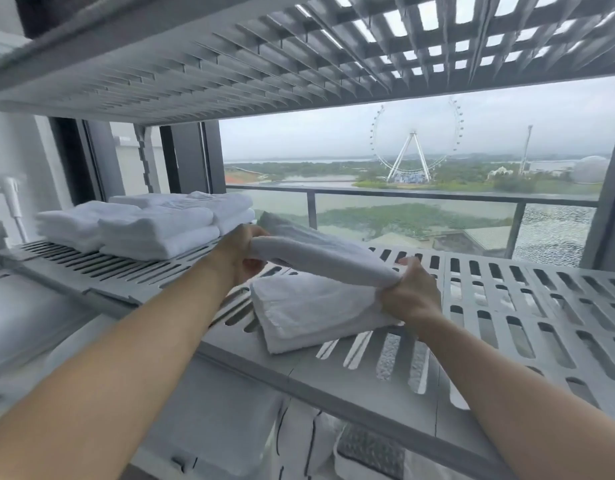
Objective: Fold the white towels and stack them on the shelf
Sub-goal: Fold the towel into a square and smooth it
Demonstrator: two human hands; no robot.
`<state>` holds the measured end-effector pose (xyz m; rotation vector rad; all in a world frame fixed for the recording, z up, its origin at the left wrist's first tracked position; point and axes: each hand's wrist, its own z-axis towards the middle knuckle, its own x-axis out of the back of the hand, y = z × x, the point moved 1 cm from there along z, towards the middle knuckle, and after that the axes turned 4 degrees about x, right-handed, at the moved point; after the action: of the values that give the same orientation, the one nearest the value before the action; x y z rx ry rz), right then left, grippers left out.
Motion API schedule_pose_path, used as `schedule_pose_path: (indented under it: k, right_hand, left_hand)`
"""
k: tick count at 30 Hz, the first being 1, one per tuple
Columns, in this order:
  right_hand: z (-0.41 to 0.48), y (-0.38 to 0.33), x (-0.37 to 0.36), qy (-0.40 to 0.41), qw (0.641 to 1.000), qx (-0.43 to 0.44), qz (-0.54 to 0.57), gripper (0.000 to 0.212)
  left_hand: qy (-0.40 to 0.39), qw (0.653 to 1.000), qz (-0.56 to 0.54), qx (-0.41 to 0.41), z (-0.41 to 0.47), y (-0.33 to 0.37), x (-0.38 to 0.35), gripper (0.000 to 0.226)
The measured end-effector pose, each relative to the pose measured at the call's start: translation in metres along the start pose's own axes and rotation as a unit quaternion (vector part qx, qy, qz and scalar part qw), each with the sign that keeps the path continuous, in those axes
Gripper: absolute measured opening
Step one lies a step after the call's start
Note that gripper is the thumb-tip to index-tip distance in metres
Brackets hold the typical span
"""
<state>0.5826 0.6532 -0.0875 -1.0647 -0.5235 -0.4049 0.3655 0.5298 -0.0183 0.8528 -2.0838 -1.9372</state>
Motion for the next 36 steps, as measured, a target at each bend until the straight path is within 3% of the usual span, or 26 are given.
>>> schedule_pose_path:
  k: [4, 11, 13, 15, 19, 22, 29, 33, 36]
  right_hand:
    - [-0.001, 0.008, 0.001, -0.030, 0.999, 0.006, 0.015, 0.033]
    - [0.003, 0.009, 0.014, -0.094, 0.994, 0.008, 0.062, 0.023]
    - [0.006, 0.007, 0.020, -0.131, 0.988, 0.001, 0.077, 0.026]
    - [0.008, 0.006, 0.023, -0.170, 0.982, 0.005, 0.087, 0.030]
    - [0.009, 0.008, 0.024, -0.185, 0.978, 0.033, 0.091, 0.031]
    - [0.007, 0.015, 0.024, -0.175, 0.978, 0.052, 0.104, 0.030]
    - [0.001, 0.029, 0.021, -0.120, 0.982, 0.047, 0.140, 0.062]
    - [-0.002, 0.033, 0.021, -0.083, 0.987, 0.051, 0.129, 0.066]
    - [-0.001, 0.038, 0.024, -0.079, 0.989, 0.038, 0.123, 0.064]
  left_hand:
    - [-0.041, 0.993, -0.006, 0.110, -0.018, -0.034, 0.001, 0.017]
    - [0.012, 0.998, -0.054, 0.020, -0.036, -0.052, -0.012, 0.023]
    - [0.064, 0.996, 0.061, 0.002, -0.040, -0.061, -0.010, 0.042]
    - [0.117, 0.965, 0.224, -0.064, -0.050, -0.073, -0.007, 0.066]
    - [0.055, 0.892, 0.407, -0.190, -0.066, -0.096, -0.008, 0.094]
    - [0.082, 0.852, 0.470, -0.215, -0.066, -0.102, -0.007, 0.085]
    - [0.109, 0.854, 0.477, -0.177, -0.038, -0.082, -0.003, 0.078]
    - [0.103, 0.882, 0.427, -0.174, -0.023, -0.080, -0.015, 0.069]
    - [0.117, 0.876, 0.424, -0.197, -0.022, -0.086, -0.019, 0.066]
